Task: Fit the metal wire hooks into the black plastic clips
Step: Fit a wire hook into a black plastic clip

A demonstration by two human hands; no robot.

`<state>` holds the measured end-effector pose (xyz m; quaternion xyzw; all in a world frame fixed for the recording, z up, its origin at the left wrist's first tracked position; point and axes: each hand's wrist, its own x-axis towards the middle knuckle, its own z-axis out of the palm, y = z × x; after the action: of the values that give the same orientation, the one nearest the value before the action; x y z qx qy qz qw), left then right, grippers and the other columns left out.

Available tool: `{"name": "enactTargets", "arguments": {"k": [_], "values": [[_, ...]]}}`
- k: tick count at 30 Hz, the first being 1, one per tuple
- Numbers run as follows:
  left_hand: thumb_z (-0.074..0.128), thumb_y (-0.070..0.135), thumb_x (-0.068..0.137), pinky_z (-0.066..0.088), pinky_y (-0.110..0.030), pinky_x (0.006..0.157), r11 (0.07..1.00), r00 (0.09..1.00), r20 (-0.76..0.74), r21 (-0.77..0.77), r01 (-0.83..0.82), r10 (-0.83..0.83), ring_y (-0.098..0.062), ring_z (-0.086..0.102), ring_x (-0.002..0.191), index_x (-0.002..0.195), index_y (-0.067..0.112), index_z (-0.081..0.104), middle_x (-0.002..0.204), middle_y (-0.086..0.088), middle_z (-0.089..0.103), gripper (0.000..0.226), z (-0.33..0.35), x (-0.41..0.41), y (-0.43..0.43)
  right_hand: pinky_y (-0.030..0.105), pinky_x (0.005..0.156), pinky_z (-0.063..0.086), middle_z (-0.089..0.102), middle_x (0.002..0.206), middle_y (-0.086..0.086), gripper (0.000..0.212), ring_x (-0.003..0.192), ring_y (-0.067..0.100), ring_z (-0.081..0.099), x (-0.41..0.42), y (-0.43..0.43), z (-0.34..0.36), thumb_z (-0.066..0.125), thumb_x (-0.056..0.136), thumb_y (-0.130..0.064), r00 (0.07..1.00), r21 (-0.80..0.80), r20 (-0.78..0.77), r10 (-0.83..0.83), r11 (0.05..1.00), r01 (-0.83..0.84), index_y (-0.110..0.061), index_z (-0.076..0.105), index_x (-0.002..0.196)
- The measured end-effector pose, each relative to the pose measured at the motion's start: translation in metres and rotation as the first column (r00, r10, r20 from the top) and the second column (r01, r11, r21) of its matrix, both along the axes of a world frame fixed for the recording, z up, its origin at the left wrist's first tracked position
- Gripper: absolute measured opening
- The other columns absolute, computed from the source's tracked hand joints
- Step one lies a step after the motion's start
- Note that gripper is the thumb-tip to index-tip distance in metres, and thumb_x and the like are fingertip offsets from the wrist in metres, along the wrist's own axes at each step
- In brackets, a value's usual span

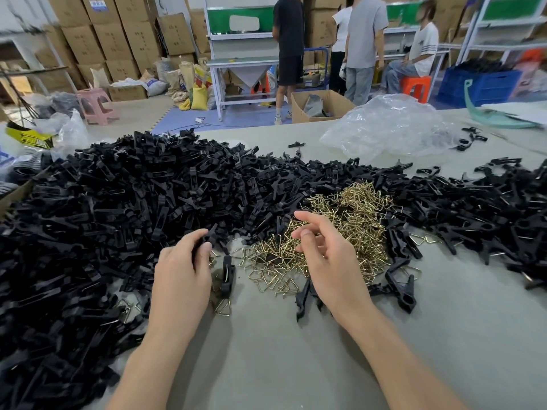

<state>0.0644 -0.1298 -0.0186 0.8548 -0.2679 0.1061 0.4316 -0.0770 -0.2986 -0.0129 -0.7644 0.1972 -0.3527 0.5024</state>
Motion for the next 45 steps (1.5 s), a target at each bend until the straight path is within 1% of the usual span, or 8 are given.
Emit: {"name": "enactTargets", "arguments": {"k": [5,14,21,25,30,34,39,45], "values": [[0.05,0.022,0.103,0.048,-0.036,0.086,0.999,0.998,-0.066,-0.044,-0.005,0.002,-0.033,0.063,0.097,0.134,0.022,0.058,0.114,0.001,0.07,0.032,-0.002,0.001,-0.001,0.03,0.068,0.05,0.067,0.1,-0.019,0.032,0.079,0.023,0.063,0.0,0.0,-0.001,0.048,0.105,-0.02,1.0,-0.011,0.001,-0.004,1.0,0.004,-0.043,0.058,0.124],[0.054,0.029,0.102,0.046,-0.029,0.094,0.998,0.996,-0.085,-0.062,0.005,-0.01,-0.012,0.061,0.111,0.132,0.027,0.059,0.123,0.008,0.067,0.031,0.002,-0.002,-0.001,0.028,0.072,0.054,0.066,0.1,-0.019,0.034,0.08,0.017,0.064,-0.001,0.0,0.001,0.049,0.105,-0.018,1.0,-0.027,-0.01,-0.001,1.0,0.0,-0.045,0.057,0.122],[0.037,0.036,0.104,0.043,-0.031,0.062,0.99,0.999,-0.015,-0.134,-0.051,0.05,-0.005,0.055,0.059,0.128,0.024,0.06,0.071,0.011,0.06,0.034,0.003,-0.004,-0.001,0.021,0.072,0.053,0.065,0.101,-0.02,0.032,0.087,0.007,0.064,-0.001,0.003,0.001,0.048,0.105,-0.018,0.999,-0.066,-0.027,0.022,0.998,-0.024,-0.039,0.059,0.125],[0.033,0.039,0.105,0.053,-0.033,0.076,0.991,1.0,-0.03,-0.136,-0.004,0.0,-0.016,0.069,0.081,0.131,0.022,0.059,0.093,0.005,0.068,0.04,0.002,-0.005,-0.003,0.023,0.067,0.051,0.064,0.101,-0.02,0.033,0.078,0.011,0.06,-0.001,0.004,0.0,0.048,0.104,-0.017,0.999,-0.09,-0.04,0.024,0.996,-0.028,-0.037,0.059,0.127],[0.027,0.042,0.103,0.037,-0.036,0.089,0.994,0.984,0.15,-0.07,-0.082,0.091,-0.018,0.051,0.088,0.129,0.017,0.059,0.089,0.008,0.069,0.048,0.009,-0.005,0.003,0.021,0.066,0.051,0.064,0.101,-0.02,0.033,0.079,0.01,0.061,-0.001,0.004,0.001,0.049,0.104,-0.016,0.999,-0.097,-0.033,0.025,0.995,-0.028,-0.037,0.06,0.128],[0.034,0.042,0.105,0.051,-0.036,0.083,0.963,0.995,0.093,-0.268,0.0,0.026,-0.013,0.064,0.089,0.131,0.025,0.059,0.099,0.008,0.07,0.039,0.016,-0.019,-0.003,0.017,0.066,0.052,0.067,0.103,-0.018,0.029,0.083,0.01,0.064,-0.001,0.007,0.006,0.053,0.103,-0.026,0.997,-0.022,0.006,0.08,0.997,-0.08,-0.041,0.061,0.126],[0.038,0.044,0.103,0.041,-0.001,0.077,0.94,0.978,0.114,-0.278,0.2,-0.174,0.014,0.061,0.088,0.125,0.044,0.057,0.097,0.027,0.067,0.029,0.013,-0.063,-0.026,0.026,0.085,0.057,0.069,0.112,-0.016,0.041,0.093,0.009,0.069,0.006,0.018,0.008,0.067,0.091,-0.045,0.931,0.163,0.021,0.363,0.918,-0.362,-0.042,0.058,0.131],[0.045,0.04,0.102,0.049,-0.012,0.07,0.889,0.963,0.037,-0.376,0.261,-0.267,-0.004,0.067,0.084,0.116,0.053,0.057,0.1,0.027,0.069,0.023,0.011,-0.07,-0.031,0.027,0.083,0.058,0.071,0.107,-0.013,0.034,0.094,0.01,0.069,0.005,0.021,0.009,0.071,0.094,-0.026,0.944,0.165,0.125,0.305,0.932,-0.323,-0.044,0.068,0.123]]}}
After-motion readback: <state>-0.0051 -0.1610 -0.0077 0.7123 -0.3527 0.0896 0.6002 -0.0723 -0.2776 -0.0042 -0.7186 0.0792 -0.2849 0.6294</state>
